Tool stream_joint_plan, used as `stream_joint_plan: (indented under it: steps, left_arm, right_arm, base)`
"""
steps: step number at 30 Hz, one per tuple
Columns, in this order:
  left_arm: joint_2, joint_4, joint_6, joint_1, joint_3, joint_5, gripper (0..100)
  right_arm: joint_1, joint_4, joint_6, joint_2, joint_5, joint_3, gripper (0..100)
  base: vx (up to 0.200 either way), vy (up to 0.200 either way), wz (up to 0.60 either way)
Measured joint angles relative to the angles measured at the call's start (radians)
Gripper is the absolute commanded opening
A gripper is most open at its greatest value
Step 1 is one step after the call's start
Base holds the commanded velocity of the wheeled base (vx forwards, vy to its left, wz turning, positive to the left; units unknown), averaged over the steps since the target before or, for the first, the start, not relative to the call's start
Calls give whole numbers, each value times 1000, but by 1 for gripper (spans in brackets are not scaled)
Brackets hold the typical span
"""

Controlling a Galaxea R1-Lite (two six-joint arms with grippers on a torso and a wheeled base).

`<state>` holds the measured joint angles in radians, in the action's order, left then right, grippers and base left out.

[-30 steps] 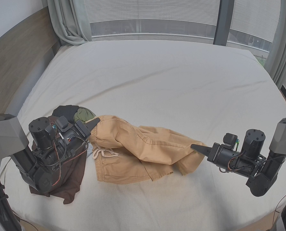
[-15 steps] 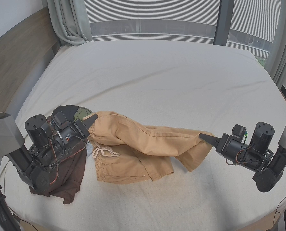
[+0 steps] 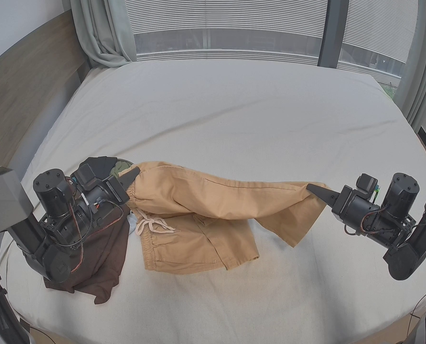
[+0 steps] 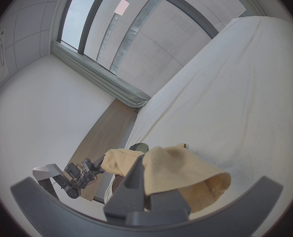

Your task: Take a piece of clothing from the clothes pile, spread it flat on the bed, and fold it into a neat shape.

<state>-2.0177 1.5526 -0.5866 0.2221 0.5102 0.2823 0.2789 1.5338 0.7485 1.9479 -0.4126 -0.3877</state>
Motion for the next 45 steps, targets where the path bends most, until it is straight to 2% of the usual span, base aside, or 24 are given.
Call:
stream_joint_plan:
  steps: [14,26,35,45]
  left_arm:
    - [-1,0,-7,-51,21,-1,0]
    - [-2,0,-8,-60,25,-1,0]
    - [-5,0,-9,-69,27,-1,0]
    - [-7,0,-15,-86,37,-1,0]
  right_arm:
    - [-49,-2,0,-28,-2,-19,0]
    - [-52,-1,-2,-29,0,-23,0]
    - [-64,0,-28,-29,-1,-31,0]
    - [-91,0,-105,-25,-1,-38,0]
  base:
    - [0,0,0]
    - [0,0,0]
    - [0,0,0]
    - [0,0,0]
